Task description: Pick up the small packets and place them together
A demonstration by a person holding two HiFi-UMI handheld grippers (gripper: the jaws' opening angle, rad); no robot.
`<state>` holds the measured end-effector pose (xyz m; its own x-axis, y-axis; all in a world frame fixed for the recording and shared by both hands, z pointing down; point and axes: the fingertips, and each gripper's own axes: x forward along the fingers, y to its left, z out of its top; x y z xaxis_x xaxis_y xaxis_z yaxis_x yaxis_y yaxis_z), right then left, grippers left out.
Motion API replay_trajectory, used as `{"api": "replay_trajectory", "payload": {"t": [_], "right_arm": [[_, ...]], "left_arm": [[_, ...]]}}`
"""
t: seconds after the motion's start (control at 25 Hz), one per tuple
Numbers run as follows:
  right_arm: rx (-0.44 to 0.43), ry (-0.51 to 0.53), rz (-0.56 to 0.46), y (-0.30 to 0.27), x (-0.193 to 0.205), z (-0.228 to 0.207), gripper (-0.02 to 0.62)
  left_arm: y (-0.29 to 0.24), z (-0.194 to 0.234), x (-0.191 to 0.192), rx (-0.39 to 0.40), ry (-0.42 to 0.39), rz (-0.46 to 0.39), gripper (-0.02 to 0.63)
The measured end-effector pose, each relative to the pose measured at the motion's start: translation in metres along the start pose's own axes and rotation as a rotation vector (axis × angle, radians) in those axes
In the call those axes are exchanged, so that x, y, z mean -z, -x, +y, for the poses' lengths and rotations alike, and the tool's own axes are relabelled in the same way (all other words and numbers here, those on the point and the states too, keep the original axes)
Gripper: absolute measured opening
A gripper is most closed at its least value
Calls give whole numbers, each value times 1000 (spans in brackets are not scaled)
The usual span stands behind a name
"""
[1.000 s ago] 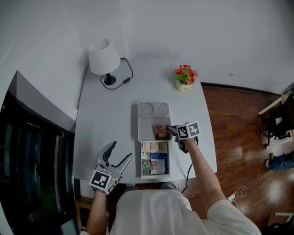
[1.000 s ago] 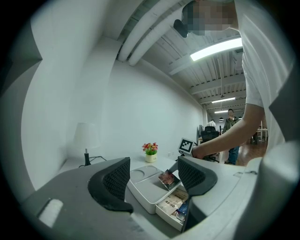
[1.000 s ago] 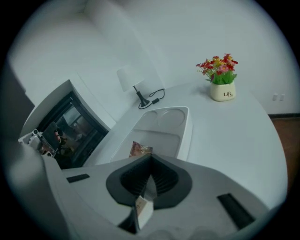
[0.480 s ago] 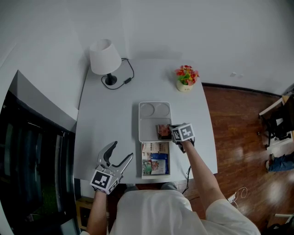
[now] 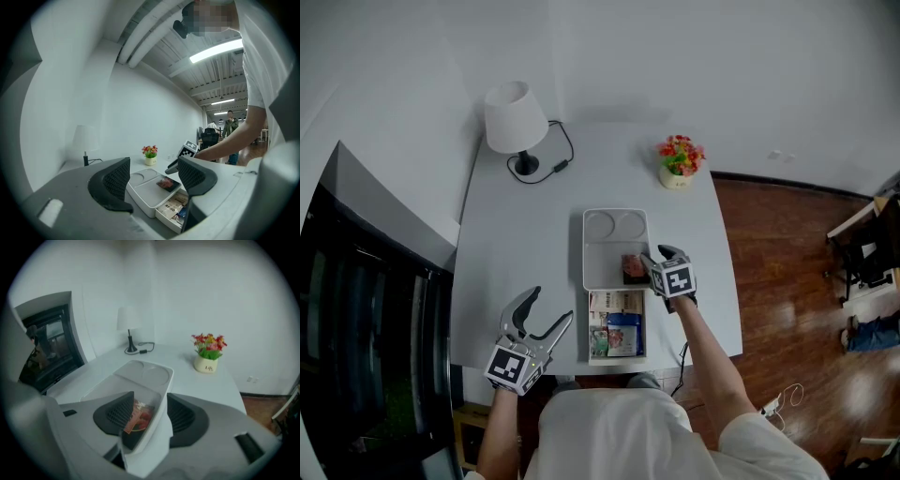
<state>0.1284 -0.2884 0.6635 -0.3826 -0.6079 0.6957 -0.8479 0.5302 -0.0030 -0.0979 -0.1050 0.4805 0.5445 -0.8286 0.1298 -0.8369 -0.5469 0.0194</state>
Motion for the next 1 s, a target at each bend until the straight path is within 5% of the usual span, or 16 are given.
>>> {"api": "replay_trajectory", "payload": {"t": [0.24, 0.4, 0.48, 0.56, 0.72, 1.0], "right_arm": [[-28, 1, -473, 101, -87, 15, 238], [-45, 2, -681, 176, -114, 33, 238], [-63, 0, -764, 210, -117, 46, 328], [-54, 9, -824, 238, -111, 58, 328], [-2, 48, -855, 269, -85, 75, 445], [38, 32, -870, 295, -53, 94, 443]], "left_arm": [[-4, -5, -13, 12, -11, -35, 325], [-4, -8, -22, 12, -22, -62, 325], [0, -8, -26, 1, -22, -75, 328], [5, -9, -30, -11, -13, -91, 328], [14, -13, -34, -19, -12, -105, 328], [26, -19, -40, -28, -32, -138, 333]]}}
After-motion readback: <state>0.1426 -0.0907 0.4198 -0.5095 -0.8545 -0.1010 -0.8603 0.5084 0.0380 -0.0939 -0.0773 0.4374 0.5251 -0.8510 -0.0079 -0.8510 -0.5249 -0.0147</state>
